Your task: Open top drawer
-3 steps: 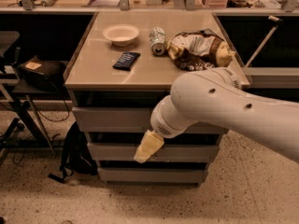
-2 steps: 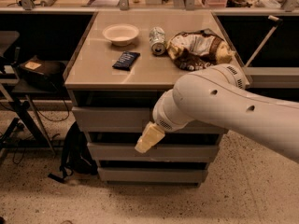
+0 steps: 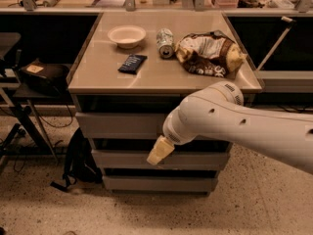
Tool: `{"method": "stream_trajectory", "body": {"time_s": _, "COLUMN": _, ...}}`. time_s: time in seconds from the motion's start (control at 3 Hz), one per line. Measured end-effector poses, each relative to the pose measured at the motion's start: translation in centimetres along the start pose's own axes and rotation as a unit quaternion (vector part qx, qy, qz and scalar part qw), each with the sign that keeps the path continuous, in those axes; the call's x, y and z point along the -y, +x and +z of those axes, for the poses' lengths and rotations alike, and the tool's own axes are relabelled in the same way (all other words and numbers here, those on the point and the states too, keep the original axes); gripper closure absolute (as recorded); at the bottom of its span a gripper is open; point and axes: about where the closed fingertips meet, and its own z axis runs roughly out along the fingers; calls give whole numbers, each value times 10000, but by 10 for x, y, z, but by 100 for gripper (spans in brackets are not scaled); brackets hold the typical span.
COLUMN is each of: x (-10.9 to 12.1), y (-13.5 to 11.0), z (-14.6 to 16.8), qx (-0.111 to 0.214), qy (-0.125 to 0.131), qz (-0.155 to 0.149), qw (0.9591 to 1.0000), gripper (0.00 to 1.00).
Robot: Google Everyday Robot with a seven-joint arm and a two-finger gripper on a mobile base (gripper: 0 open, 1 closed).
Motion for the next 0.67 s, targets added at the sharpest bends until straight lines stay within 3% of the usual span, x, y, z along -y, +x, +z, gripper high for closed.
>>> {"method": "stream_trajectory", "body": {"time_s": 0.33, "x": 35, "y": 39, "z": 57, "qx": -359, "qy": 312, "qz": 412, "qw": 9980, "gripper": 0}}
{"method": "stream_trajectory", "body": {"time_s": 0.67, "x": 35, "y": 39, "z": 57, "qx": -359, "qy": 312, "qz": 412, "qw": 9980, "gripper": 0}}
